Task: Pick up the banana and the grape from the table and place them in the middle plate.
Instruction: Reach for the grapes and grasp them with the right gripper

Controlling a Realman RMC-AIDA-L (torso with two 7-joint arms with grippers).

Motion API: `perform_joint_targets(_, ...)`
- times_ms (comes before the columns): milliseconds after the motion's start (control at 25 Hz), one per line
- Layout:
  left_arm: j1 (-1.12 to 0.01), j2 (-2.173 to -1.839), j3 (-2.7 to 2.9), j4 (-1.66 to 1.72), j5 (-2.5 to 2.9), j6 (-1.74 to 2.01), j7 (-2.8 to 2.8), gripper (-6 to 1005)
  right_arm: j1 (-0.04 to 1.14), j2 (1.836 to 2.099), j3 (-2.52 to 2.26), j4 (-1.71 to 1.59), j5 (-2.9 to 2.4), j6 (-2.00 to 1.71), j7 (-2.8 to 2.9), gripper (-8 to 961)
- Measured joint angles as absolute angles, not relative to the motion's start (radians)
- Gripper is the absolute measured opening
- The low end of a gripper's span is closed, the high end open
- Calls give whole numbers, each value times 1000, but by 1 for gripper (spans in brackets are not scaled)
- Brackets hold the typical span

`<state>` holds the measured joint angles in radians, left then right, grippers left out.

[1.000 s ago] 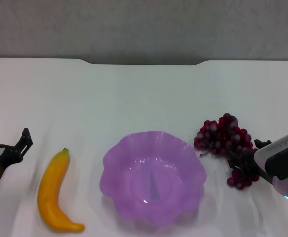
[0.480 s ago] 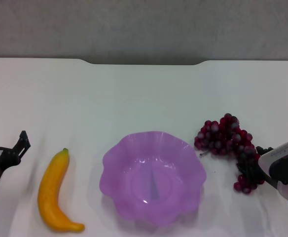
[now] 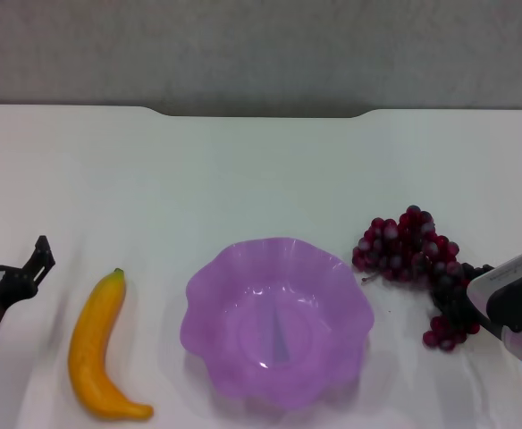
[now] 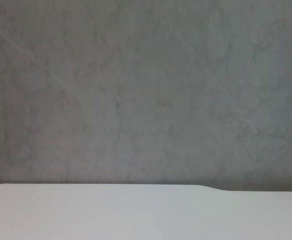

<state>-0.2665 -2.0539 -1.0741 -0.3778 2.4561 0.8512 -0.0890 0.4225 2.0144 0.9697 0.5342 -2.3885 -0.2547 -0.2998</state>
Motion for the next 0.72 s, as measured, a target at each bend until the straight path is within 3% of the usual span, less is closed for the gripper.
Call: perform_joint_targets(720,-265,-2052,-1076,-377,2456,849,-89,840,422,2015,964,540,-2386,-255,-299,434)
